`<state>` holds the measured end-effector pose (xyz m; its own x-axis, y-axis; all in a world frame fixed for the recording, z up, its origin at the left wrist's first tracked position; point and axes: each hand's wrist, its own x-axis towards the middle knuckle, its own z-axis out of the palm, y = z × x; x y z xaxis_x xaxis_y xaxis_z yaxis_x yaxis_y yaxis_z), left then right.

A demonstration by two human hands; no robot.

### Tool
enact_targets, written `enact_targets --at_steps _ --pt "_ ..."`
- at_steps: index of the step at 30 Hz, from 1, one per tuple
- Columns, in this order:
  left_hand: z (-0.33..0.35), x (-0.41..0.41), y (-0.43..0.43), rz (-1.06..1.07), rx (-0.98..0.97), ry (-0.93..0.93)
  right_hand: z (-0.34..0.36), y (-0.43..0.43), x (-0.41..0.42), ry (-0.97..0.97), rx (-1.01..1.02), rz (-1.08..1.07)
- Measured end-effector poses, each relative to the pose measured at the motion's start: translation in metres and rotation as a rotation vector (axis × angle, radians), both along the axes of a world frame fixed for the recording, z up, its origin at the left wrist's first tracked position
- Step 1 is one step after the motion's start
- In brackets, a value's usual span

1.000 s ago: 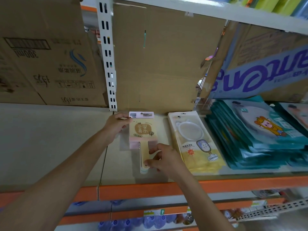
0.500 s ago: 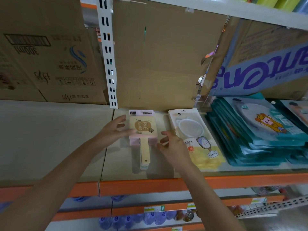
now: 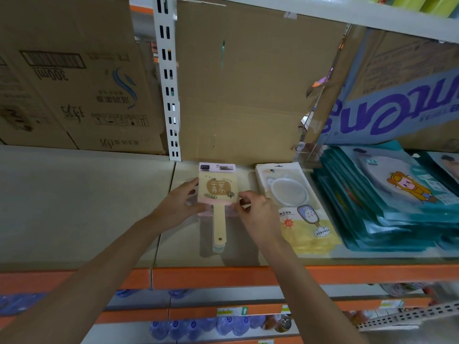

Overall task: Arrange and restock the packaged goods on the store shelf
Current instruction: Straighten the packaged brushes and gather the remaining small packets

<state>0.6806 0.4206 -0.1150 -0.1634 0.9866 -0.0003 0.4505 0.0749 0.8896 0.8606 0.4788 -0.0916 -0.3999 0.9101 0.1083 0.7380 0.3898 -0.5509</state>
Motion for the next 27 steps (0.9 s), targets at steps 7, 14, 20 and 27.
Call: enact_targets --at_steps 7,14,20,27 --pt "-0.001 0.001 -0.004 0.006 -0.021 0.010 0.000 0.002 0.000 -0.010 -0.006 0.000" --pt "-0.008 0.006 -0.001 0.056 0.021 -0.005 0.002 0.003 0.002 -0.038 -0.009 0.016" --pt "-0.003 0.008 -0.004 0.064 0.013 -0.039 0.002 0.001 0.007 -0.040 -0.034 0.065" --pt "0.011 -0.010 -0.017 0.124 -0.136 0.188 0.016 0.010 0.012 -0.200 0.130 0.243"
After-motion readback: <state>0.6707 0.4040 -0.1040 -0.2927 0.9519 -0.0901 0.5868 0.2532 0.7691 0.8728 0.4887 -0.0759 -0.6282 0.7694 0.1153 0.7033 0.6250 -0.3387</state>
